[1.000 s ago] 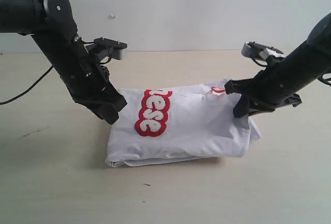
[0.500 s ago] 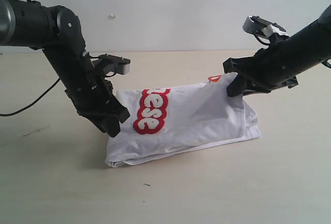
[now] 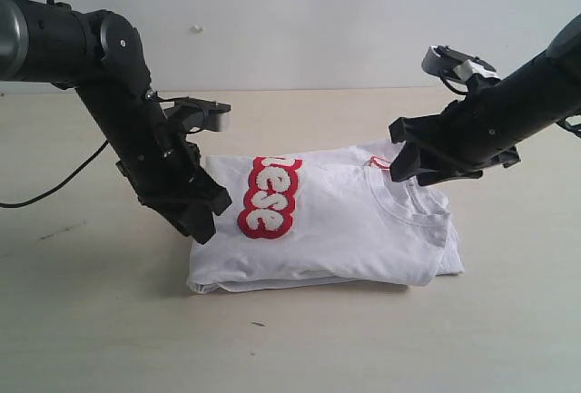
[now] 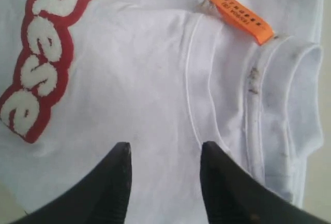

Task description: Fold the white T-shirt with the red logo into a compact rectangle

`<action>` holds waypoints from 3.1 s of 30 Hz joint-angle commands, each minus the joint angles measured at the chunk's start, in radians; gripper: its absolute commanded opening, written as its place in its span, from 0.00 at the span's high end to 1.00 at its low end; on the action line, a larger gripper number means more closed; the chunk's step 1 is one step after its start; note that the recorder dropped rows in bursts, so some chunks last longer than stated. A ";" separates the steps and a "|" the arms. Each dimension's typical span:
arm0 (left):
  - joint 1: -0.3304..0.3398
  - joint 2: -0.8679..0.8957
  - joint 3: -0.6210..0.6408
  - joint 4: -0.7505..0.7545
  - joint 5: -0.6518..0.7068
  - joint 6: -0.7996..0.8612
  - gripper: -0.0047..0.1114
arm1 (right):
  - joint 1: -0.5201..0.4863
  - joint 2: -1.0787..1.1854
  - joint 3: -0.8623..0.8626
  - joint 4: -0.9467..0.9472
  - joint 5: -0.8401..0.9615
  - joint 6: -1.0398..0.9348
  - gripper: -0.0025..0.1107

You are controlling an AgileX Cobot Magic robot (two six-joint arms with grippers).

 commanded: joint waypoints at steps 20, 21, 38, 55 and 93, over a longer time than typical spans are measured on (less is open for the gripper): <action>0.002 -0.002 0.004 -0.007 0.022 -0.001 0.70 | -0.001 0.090 -0.004 -0.278 0.327 0.306 0.60; 0.002 -0.002 0.004 -0.007 0.022 -0.001 0.70 | -0.001 0.100 -0.004 -0.276 0.327 0.306 0.60; 0.002 -0.002 0.004 -0.007 0.017 -0.001 0.70 | 0.003 0.168 -0.004 -0.116 0.169 0.192 0.67; 0.002 -0.002 0.004 -0.018 0.018 -0.001 0.70 | 0.003 0.056 -0.105 0.480 0.322 -0.420 0.98; 0.002 0.087 0.004 -0.086 -0.044 0.058 0.70 | 0.003 0.269 -0.364 -0.397 0.201 0.253 0.60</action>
